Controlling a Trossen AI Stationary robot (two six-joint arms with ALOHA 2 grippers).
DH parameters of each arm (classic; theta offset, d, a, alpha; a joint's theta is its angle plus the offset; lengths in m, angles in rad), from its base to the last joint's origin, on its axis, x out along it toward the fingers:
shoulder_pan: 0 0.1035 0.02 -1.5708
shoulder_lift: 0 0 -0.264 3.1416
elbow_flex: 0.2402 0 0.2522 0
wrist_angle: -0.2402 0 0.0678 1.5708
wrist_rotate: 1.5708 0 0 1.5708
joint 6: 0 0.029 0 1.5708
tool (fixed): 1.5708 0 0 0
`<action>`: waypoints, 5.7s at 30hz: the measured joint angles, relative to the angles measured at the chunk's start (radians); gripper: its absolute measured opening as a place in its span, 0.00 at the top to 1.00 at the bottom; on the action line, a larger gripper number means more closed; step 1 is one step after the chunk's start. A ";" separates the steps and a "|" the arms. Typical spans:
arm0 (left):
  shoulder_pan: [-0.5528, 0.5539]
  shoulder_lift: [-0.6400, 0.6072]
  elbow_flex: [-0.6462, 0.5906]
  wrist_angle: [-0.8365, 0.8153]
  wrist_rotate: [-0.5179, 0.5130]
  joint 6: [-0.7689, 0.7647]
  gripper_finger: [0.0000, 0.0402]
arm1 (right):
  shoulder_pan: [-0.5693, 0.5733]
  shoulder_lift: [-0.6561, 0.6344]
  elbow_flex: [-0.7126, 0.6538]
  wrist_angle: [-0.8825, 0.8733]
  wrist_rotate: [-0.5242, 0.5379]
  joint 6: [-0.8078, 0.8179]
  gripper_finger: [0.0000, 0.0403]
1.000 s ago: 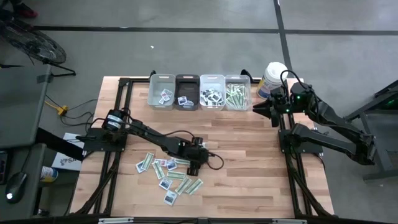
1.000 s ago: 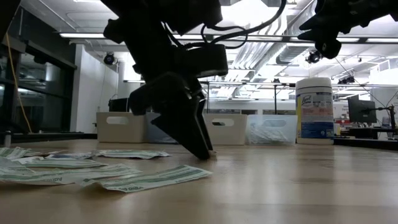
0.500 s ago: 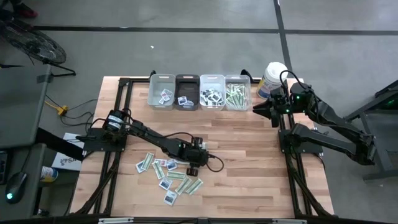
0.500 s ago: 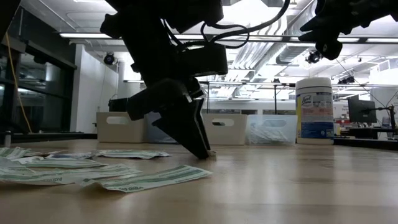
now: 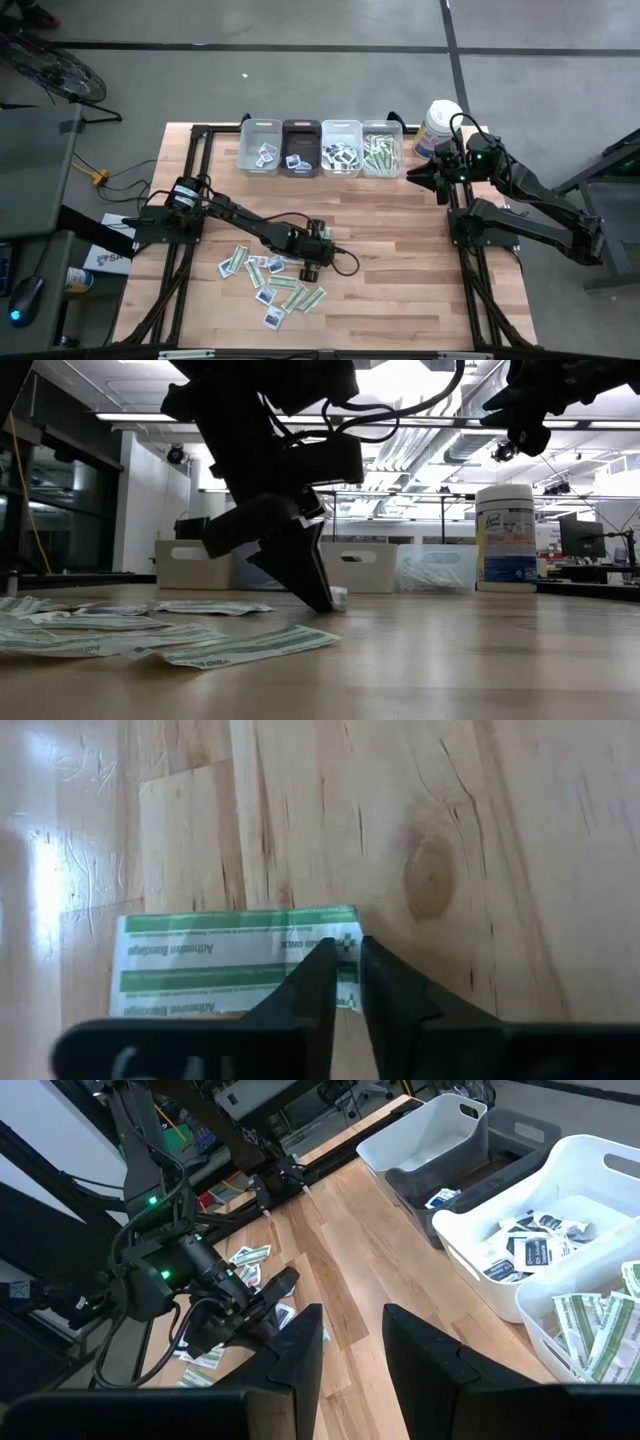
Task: Pick & Place First Aid Supplies
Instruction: Put the green bandage into the transparent bin
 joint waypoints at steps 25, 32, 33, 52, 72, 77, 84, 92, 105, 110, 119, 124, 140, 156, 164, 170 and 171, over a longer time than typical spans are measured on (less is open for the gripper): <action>0.014 0.010 0.282 -0.366 -0.064 0.328 1.00 | 0.000 0.036 -0.076 0.103 -0.045 0.136 0.75; 0.011 0.010 0.399 -0.419 -0.116 0.481 1.00 | 0.000 0.053 -0.118 0.146 -0.068 0.160 0.75; 0.011 0.010 0.421 -0.429 -0.134 0.501 1.00 | 0.000 0.059 -0.120 0.147 -0.073 0.164 0.75; 0.046 0.005 0.853 -0.490 -0.309 0.801 1.00 | 0.260 0.076 -0.130 0.148 0.156 -0.583 0.75; 0.053 0.005 0.866 -0.480 -0.390 1.388 1.00 | 0.133 0.173 -0.128 0.430 -0.123 0.116 0.45; 0.045 0.005 0.866 -0.446 -0.395 1.422 1.00 | 0.043 0.179 -0.128 0.430 -0.189 0.132 0.41; 0.034 0.005 0.866 -0.383 -0.391 1.461 1.00 | -0.059 0.271 -0.127 0.553 -0.424 0.204 0.41; 0.034 0.005 0.866 -0.375 -0.391 1.460 1.00 | -0.073 0.360 -0.126 0.741 -0.607 0.310 0.41; 0.034 0.005 0.866 -0.373 -0.391 1.452 1.00 | -0.073 0.428 -0.126 0.805 -0.612 0.315 0.46; 0.034 0.005 0.866 -0.374 -0.389 1.424 1.00 | -0.072 0.428 -0.126 0.805 -0.608 0.310 0.62; 0.034 0.005 0.866 -0.375 -0.389 1.398 1.00 | -0.072 0.428 -0.127 0.805 -0.591 0.296 0.88; 0.034 0.005 0.866 -0.375 -0.396 1.395 1.00 | -0.072 0.428 -0.127 0.805 -0.612 0.288 0.98; 0.035 0.005 0.866 -0.381 -0.416 1.333 0.86 | -0.074 0.428 -0.127 0.805 -0.612 0.289 1.00; 0.035 -0.055 0.865 -0.864 -0.572 0.657 0.65 | -0.259 0.428 -0.128 0.805 -0.565 0.280 1.00; 0.049 -0.123 0.865 -1.001 -0.630 0.433 0.66 | -0.334 0.433 -0.094 0.804 -0.535 0.274 1.00; 0.123 -0.144 0.865 -1.026 -0.563 0.393 0.66 | -0.360 0.487 0.019 0.663 -0.514 0.169 1.00; 0.138 -0.144 0.865 -1.026 -0.547 0.393 0.66 | -0.362 0.499 0.044 0.615 -0.496 0.133 1.00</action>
